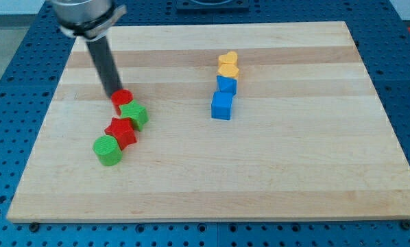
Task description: Push the red circle slightly upwards
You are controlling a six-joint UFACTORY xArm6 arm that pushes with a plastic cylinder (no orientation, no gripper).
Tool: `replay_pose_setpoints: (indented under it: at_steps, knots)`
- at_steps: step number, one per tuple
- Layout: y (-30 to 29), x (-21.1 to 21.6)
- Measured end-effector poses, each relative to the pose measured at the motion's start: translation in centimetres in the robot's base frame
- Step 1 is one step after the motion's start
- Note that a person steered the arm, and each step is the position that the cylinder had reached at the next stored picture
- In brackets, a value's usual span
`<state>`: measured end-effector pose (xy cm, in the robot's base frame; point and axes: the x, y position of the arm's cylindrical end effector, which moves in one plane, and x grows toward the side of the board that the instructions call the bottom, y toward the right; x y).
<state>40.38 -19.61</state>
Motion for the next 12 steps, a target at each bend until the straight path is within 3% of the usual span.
replay_pose_setpoints:
  at_steps: [2, 3, 5, 7, 9, 12]
  knots:
    - [-5.7, 1.3]
    - [-7.0, 4.1]
    - [-2.5, 4.7]
    - [0.1, 1.3]
    - [0.5, 5.0]
    - [5.7, 4.8]
